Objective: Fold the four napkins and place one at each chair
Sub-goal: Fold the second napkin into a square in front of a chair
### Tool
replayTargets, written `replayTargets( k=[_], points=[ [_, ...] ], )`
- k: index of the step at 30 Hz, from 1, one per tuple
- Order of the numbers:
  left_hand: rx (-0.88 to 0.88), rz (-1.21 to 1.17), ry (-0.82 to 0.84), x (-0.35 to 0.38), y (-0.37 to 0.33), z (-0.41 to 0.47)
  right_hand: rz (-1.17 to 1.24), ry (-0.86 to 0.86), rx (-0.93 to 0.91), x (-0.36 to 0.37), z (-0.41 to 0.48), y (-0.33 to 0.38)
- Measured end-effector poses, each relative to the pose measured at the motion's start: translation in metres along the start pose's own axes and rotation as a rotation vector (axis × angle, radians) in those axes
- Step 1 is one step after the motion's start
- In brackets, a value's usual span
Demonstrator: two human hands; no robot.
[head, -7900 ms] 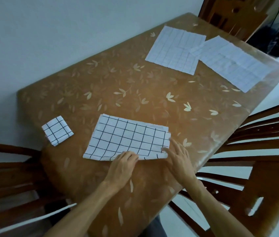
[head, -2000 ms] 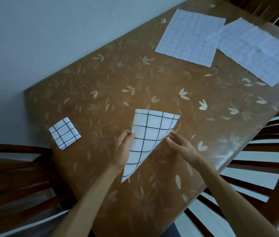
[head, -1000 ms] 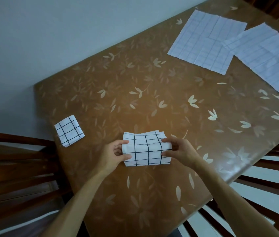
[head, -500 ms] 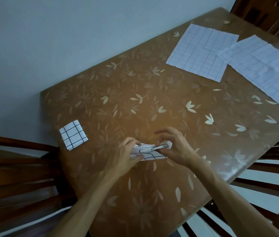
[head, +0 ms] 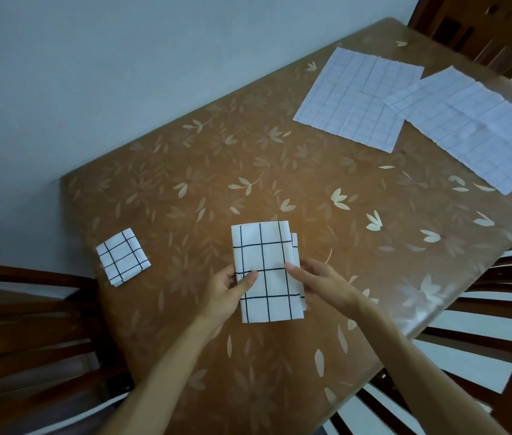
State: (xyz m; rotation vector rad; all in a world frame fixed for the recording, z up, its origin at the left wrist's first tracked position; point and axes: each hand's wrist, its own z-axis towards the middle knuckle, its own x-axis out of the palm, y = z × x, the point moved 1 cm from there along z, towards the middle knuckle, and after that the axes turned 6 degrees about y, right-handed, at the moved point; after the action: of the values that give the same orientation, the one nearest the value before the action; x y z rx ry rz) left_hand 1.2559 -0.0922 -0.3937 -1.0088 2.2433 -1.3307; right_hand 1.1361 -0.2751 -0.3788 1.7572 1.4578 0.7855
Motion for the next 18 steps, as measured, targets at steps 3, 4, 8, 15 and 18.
replayTargets(
  k=[3, 4, 8, 15, 18],
  points=[
    [-0.061, 0.007, -0.005, 0.002, 0.008, 0.005, 0.093, 0.006, -0.018, 0.013, 0.004, -0.003],
    [-0.08, 0.03, -0.006, 0.002, 0.011, 0.007, 0.087, -0.012, -0.023, 0.015, 0.008, -0.005],
    [-0.105, 0.131, -0.009, 0.004, 0.018, 0.015, 0.059, -0.064, -0.014, 0.021, 0.022, -0.01],
    [-0.113, 0.201, -0.028, 0.006, 0.021, 0.025, 0.01, -0.177, 0.021, 0.025, 0.042, -0.016],
    [-0.073, 0.237, -0.076, 0.006, 0.022, 0.03, 0.005, -0.202, 0.009, 0.027, 0.051, -0.019]
  ],
)
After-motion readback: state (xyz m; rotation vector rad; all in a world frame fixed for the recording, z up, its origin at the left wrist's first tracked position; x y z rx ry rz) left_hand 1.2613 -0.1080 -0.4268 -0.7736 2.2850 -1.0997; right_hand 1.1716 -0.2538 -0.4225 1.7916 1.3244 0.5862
